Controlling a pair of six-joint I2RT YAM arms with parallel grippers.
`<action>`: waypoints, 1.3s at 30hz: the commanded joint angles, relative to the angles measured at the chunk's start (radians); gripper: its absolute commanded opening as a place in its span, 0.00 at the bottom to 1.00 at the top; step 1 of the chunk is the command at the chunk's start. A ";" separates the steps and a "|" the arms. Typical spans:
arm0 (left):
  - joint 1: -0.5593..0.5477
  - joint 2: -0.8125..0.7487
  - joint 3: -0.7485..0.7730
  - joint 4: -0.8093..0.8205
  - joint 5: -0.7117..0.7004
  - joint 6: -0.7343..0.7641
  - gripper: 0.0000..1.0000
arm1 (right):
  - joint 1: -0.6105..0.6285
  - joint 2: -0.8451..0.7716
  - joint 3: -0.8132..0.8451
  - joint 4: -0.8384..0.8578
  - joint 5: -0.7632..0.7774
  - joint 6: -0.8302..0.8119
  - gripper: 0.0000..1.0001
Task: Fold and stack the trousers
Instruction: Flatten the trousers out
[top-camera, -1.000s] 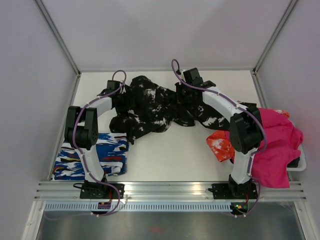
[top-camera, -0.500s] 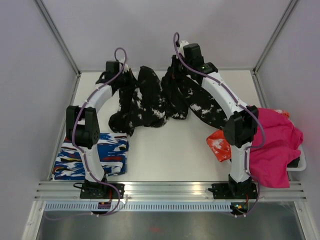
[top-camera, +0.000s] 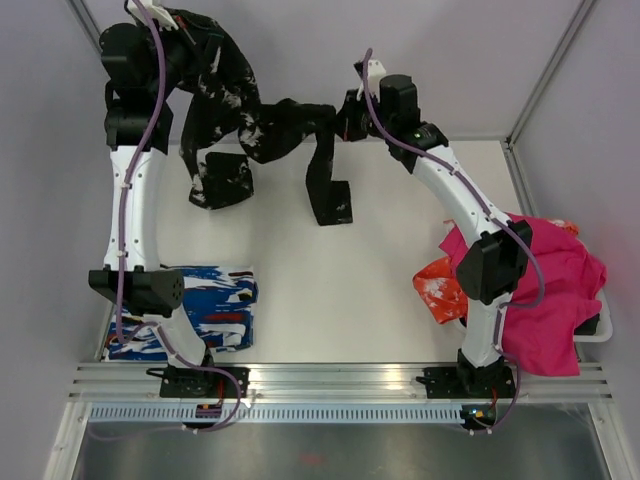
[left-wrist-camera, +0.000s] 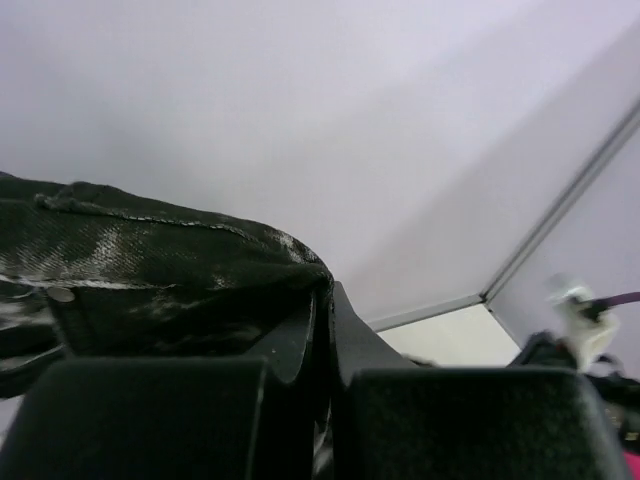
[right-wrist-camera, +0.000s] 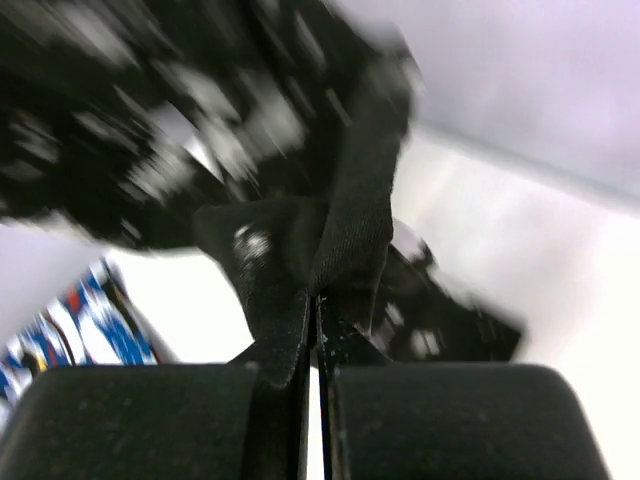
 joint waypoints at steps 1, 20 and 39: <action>-0.050 -0.028 0.026 0.060 0.126 0.098 0.02 | 0.002 -0.070 -0.173 -0.153 -0.046 -0.091 0.00; -0.668 -0.167 -0.599 -0.103 -0.084 0.310 1.00 | -0.467 -0.292 -0.267 -0.368 -0.031 0.128 0.98; -0.375 0.012 -0.675 -0.433 -0.294 -0.140 0.96 | -0.120 -0.385 -0.660 -0.465 0.006 -0.132 0.96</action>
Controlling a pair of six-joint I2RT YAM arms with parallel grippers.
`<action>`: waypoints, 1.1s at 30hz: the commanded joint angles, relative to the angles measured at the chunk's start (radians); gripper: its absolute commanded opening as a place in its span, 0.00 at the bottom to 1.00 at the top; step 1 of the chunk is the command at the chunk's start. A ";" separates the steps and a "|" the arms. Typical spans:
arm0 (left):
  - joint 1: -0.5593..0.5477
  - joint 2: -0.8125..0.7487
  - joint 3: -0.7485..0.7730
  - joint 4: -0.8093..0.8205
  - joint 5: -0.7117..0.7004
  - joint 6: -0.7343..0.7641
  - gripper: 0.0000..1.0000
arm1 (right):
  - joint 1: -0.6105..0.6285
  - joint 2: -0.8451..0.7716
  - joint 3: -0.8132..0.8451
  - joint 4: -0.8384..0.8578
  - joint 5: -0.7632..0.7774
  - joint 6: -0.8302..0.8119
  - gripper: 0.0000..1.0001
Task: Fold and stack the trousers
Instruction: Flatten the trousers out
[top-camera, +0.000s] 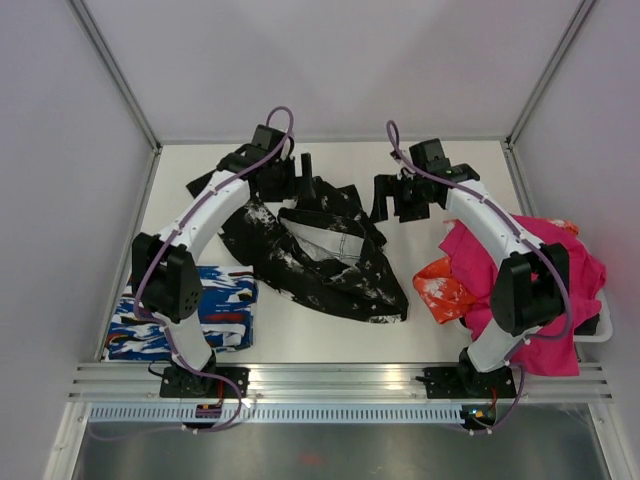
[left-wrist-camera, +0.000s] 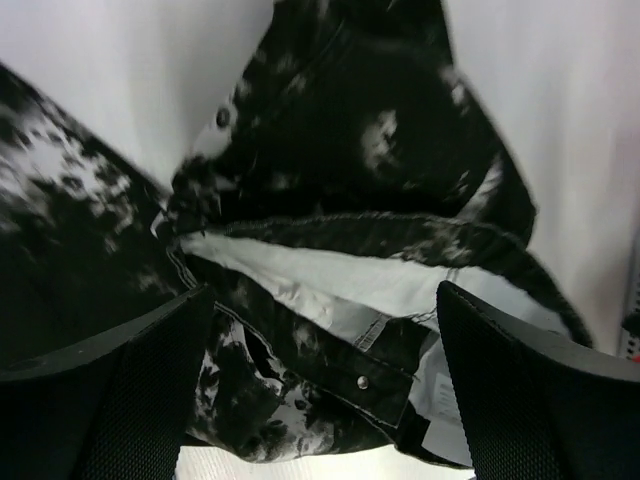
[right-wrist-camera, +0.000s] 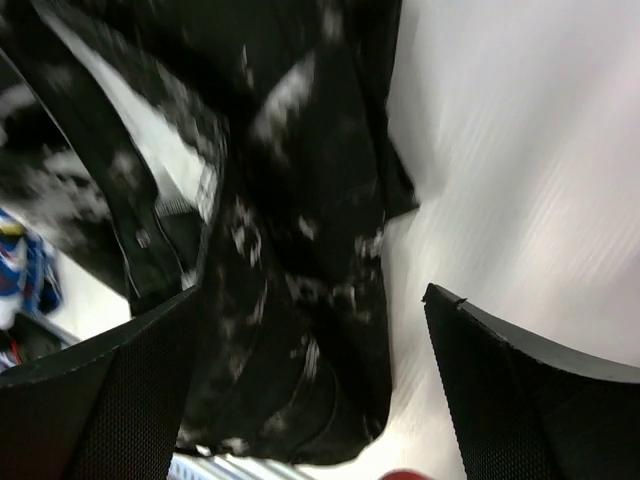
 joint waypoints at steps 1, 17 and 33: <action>-0.009 0.019 -0.095 -0.035 -0.022 -0.092 0.95 | 0.047 -0.096 -0.062 -0.021 -0.025 -0.045 0.95; 0.051 0.044 -0.290 0.229 -0.017 -0.029 0.79 | 0.198 0.005 0.007 -0.059 0.023 -0.053 0.91; 0.119 0.071 0.351 0.125 -0.069 0.040 0.02 | 0.123 0.040 0.459 -0.208 0.326 -0.041 0.00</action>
